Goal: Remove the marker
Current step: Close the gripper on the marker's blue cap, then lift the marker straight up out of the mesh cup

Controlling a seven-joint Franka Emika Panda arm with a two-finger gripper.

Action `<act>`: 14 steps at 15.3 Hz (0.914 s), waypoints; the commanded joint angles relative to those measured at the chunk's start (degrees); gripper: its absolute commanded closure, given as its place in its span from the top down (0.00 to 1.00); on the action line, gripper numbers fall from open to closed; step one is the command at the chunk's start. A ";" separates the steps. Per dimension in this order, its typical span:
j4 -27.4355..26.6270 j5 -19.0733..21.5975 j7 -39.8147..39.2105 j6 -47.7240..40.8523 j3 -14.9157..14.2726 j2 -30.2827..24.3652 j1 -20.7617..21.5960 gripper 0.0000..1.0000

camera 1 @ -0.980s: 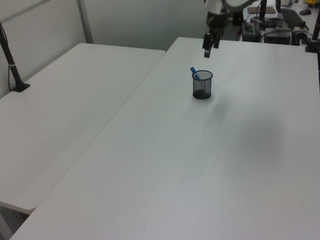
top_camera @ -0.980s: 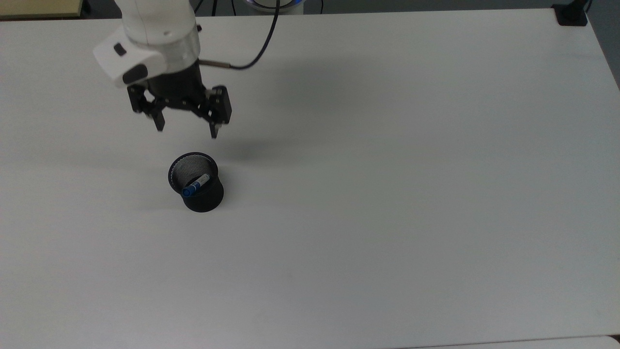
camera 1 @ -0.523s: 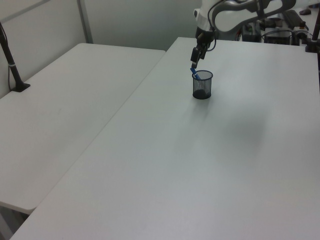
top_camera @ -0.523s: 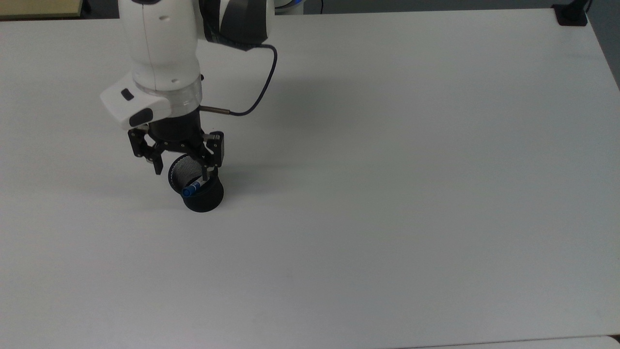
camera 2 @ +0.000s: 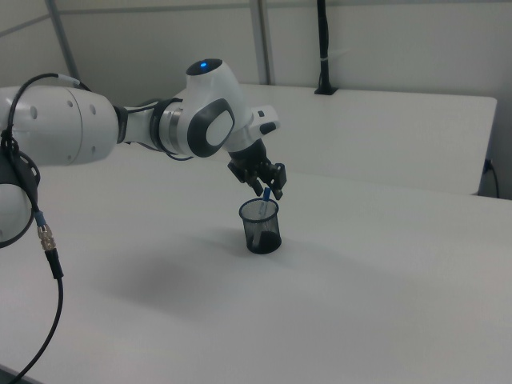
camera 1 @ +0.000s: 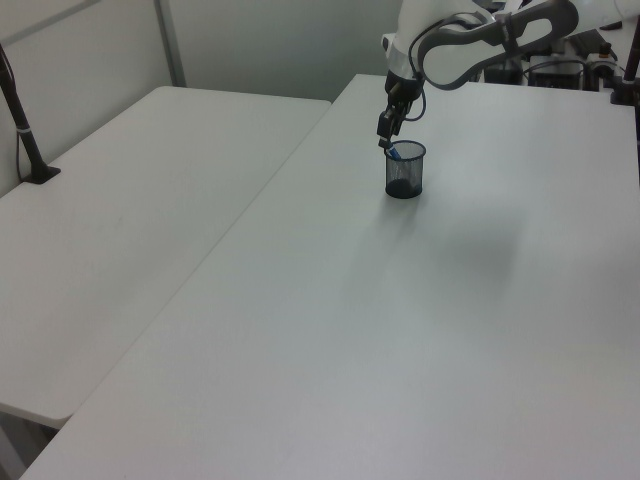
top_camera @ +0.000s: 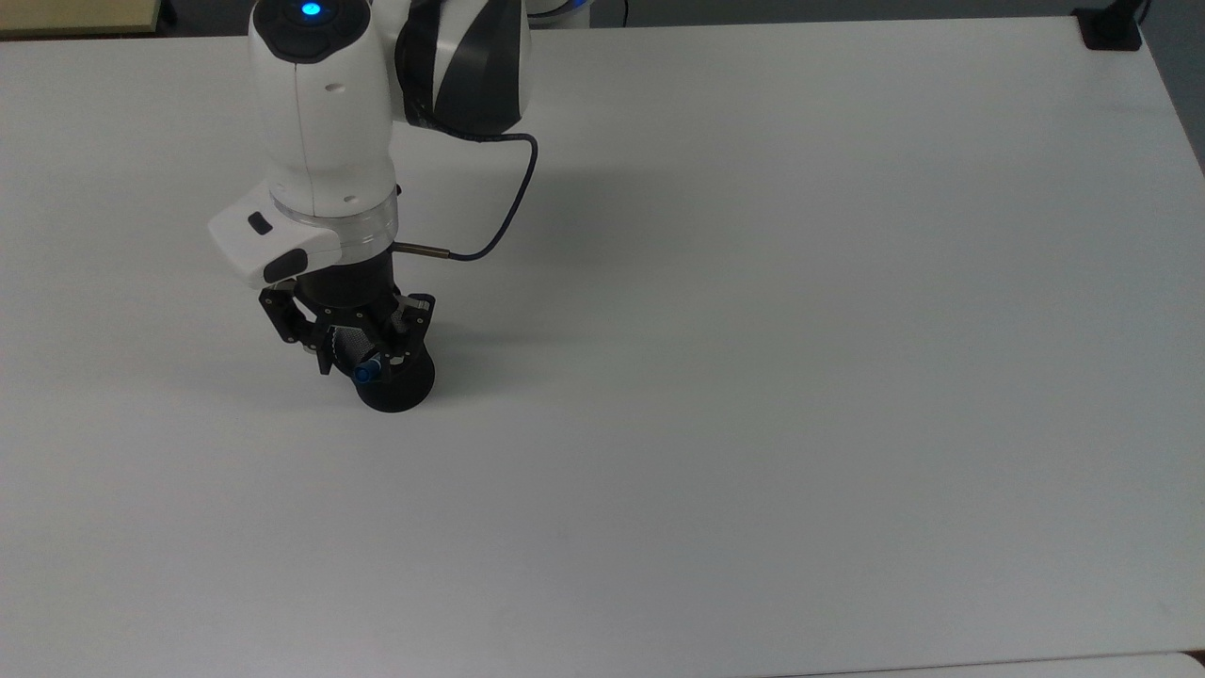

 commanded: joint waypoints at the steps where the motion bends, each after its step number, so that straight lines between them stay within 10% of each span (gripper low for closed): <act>1: 0.04 -0.66 0.12 2.34 -0.58 0.78 0.53 0.38; 6: 0.13 -0.22 0.74 2.34 -0.58 0.16 0.97 0.16; 14: 0.13 1.88 0.74 1.55 -2.34 -9.40 1.32 0.15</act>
